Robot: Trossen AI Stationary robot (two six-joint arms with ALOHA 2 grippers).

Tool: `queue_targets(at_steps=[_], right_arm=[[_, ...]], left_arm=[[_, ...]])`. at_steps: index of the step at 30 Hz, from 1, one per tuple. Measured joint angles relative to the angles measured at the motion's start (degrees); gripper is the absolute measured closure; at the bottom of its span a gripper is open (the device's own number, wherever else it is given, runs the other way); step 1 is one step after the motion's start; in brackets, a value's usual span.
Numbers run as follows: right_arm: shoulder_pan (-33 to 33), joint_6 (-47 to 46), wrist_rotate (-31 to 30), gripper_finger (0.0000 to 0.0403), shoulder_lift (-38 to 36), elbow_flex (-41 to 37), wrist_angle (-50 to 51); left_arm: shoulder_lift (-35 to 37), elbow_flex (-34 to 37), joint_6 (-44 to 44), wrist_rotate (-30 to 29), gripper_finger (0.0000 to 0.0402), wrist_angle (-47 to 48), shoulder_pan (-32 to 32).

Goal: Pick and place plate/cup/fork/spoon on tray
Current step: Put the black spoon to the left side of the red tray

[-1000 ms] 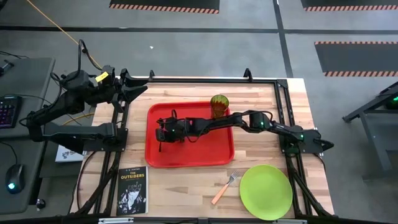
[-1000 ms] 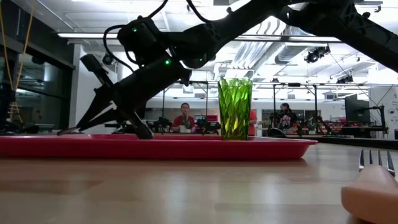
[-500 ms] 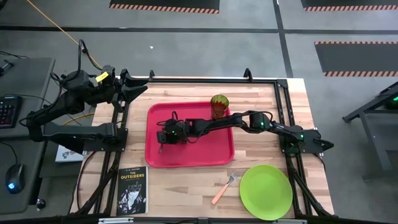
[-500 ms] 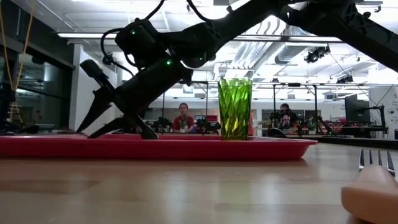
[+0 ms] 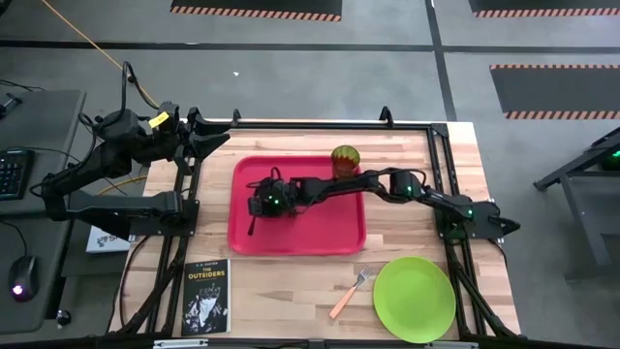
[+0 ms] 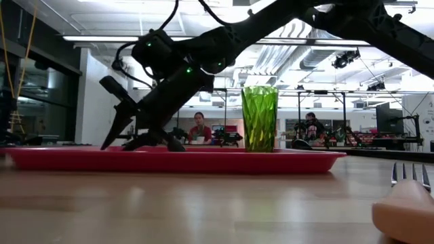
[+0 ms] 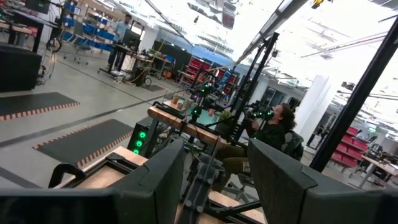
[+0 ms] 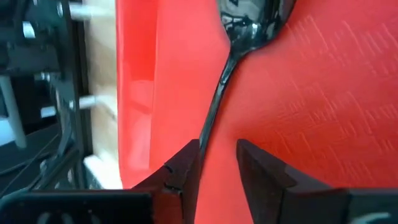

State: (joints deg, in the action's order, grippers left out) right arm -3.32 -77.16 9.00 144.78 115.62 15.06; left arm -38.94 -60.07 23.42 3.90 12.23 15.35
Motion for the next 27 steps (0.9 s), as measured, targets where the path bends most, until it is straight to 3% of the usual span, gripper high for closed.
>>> queue_targets(at_steps=[4, 9, 27], right_arm=[[-1.29, 2.49, -4.54, 0.0330, -1.72, -0.16, 0.56], [-2.59, 5.36, -7.76, 0.0395, -2.93, -0.08, 0.06], [-0.76, 9.34, -28.44, 0.0403, -2.39, -0.09, 4.13]], left_arm=[[-0.01, 0.00, 0.00, 0.00, 0.0232, 0.00, 0.00], [0.00, 0.00, 0.00, -0.02, 0.0232, 0.00, 0.00], [-0.02, 0.00, 0.37, -0.04, 0.0232, -0.02, -0.02]])
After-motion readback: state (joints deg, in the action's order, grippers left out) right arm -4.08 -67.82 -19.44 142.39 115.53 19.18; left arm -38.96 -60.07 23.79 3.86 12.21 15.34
